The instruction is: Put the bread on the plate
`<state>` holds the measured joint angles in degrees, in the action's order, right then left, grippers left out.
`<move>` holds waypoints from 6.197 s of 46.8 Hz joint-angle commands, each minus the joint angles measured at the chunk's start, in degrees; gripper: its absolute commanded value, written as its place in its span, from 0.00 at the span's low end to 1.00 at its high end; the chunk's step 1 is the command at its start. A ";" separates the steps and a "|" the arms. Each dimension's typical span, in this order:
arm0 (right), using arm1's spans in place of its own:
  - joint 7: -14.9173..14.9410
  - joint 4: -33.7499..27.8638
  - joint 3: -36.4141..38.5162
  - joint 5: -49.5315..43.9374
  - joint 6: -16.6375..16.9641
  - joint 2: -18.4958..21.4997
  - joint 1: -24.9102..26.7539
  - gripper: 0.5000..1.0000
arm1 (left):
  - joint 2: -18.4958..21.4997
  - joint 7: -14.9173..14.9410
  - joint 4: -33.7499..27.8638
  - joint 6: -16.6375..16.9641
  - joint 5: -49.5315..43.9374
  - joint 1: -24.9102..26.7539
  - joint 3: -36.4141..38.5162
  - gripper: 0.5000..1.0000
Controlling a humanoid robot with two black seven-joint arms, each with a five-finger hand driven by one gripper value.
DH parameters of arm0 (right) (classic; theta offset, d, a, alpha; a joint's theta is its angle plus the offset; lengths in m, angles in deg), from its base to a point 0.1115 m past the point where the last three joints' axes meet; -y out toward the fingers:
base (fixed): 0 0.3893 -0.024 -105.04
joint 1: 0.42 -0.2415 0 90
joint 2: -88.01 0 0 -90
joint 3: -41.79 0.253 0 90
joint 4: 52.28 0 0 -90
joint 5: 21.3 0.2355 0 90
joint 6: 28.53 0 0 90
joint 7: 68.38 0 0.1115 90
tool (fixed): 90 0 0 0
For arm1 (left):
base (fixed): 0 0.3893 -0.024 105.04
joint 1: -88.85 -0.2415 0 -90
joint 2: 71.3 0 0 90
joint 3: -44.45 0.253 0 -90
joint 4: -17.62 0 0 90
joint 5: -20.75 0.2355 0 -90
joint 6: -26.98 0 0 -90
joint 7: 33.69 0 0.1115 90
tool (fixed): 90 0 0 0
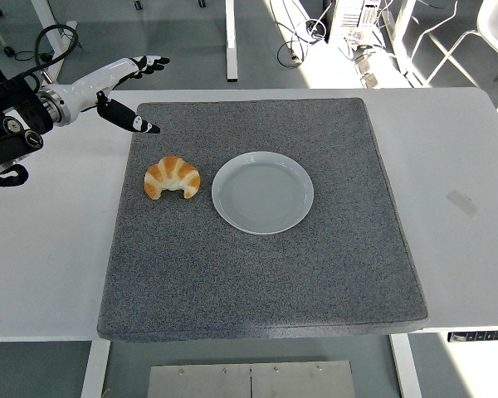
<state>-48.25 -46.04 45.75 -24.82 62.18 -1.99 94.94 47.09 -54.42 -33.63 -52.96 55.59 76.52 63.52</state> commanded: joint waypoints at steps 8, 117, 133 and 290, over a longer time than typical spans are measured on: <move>0.00 0.00 0.00 0.00 -0.01 0.00 0.00 1.00 | -0.79 -0.01 -0.78 0.40 2.60 -0.41 0.53 0.93; 0.00 0.00 0.00 0.00 -0.01 0.00 0.00 1.00 | -6.68 3.77 0.54 2.42 7.87 -4.63 8.97 0.01; 0.00 0.00 0.00 0.00 -0.01 0.00 0.00 1.00 | -5.98 4.21 0.54 1.98 7.08 -3.75 6.07 0.00; 0.00 0.00 0.00 0.00 -0.01 0.00 0.00 1.00 | -15.91 4.04 9.15 -2.06 -6.44 -3.13 -24.69 0.94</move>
<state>-48.24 -46.04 45.75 -24.82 62.17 -1.99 94.95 30.35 -50.22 -24.55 -55.12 51.94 73.91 41.96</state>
